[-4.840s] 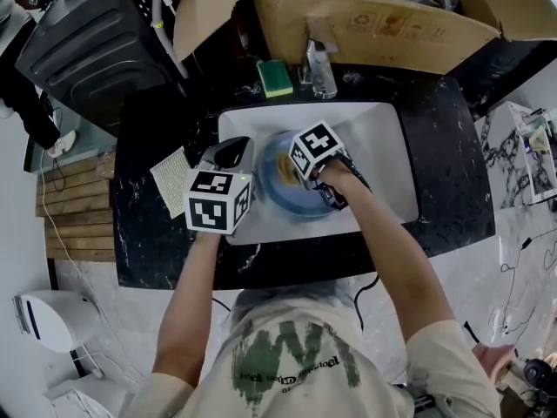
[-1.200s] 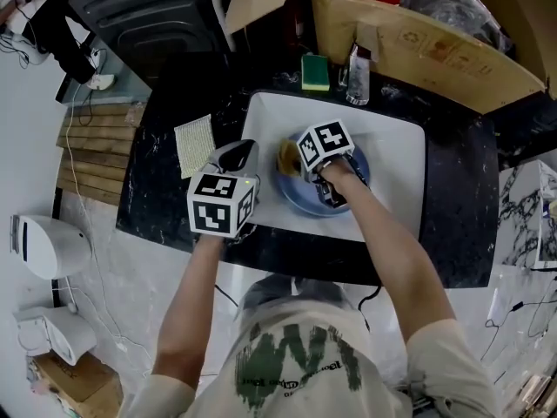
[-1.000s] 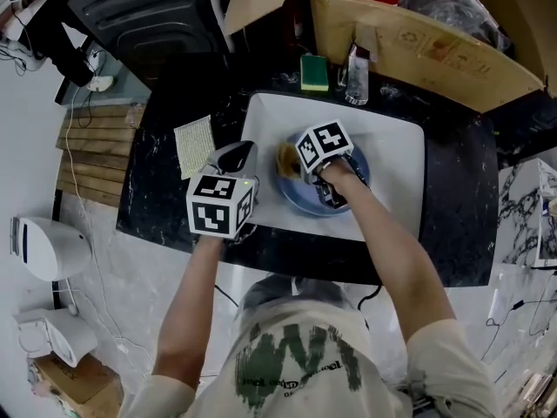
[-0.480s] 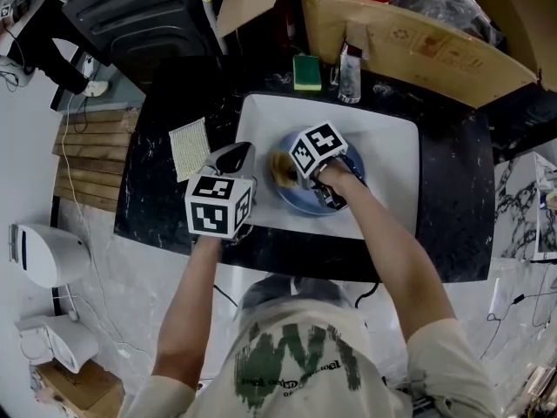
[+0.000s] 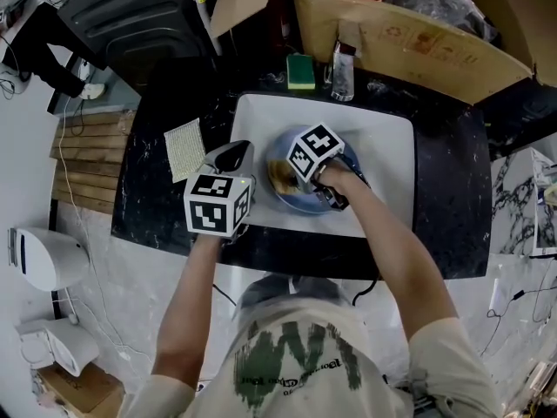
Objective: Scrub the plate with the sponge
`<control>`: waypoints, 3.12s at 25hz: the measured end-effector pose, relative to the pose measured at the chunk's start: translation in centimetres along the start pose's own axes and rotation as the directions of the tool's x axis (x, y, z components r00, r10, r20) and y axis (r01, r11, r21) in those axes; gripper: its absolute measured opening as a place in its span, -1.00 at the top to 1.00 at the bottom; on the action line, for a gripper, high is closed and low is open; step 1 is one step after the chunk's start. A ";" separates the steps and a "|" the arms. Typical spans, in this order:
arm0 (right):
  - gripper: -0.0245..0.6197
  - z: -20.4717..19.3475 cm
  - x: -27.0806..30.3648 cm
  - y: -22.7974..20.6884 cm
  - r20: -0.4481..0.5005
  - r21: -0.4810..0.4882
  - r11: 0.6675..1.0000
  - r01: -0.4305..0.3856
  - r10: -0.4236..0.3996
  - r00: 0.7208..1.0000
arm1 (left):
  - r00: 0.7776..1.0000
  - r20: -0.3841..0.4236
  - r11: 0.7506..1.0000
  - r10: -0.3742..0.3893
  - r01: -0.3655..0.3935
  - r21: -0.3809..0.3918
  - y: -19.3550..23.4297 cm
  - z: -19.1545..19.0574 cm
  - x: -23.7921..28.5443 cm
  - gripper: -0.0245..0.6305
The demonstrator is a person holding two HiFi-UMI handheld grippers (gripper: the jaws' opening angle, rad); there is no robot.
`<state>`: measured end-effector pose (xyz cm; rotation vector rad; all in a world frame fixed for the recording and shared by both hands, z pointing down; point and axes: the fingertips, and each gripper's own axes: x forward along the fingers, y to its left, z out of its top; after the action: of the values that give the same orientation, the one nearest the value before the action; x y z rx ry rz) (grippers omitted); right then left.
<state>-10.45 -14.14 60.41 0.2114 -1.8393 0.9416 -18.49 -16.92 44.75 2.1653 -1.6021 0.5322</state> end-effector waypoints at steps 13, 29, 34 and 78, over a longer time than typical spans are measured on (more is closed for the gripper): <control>0.73 -2.5 -0.7 -0.3 -0.078 -0.025 0.999 -0.039 0.037 0.996 | 1.000 -0.004 1.000 -0.019 0.019 0.012 -1.0 0.3 0.8 0.93; 0.73 -5.4 -2.1 -1.6 -0.180 -0.059 0.997 -0.058 0.047 0.983 | 0.999 -0.013 0.999 -0.034 0.034 0.015 -1.8 0.2 1.8 0.93; 0.74 -6.2 -2.6 -2.3 -0.215 -0.050 0.997 -0.054 0.042 0.976 | 0.999 -0.017 0.999 -0.036 0.036 0.014 -1.7 0.1 2.0 0.93; 0.73 -5.7 -9.6 -10.2 -0.027 -0.114 0.918 0.379 -0.384 0.923 | 0.998 0.013 0.997 -0.066 0.066 0.043 -3.4 2.9 3.5 0.93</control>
<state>3.48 -19.71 58.53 0.4597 -1.7148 0.5690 -14.03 -20.41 43.79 2.2497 -1.5337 0.5369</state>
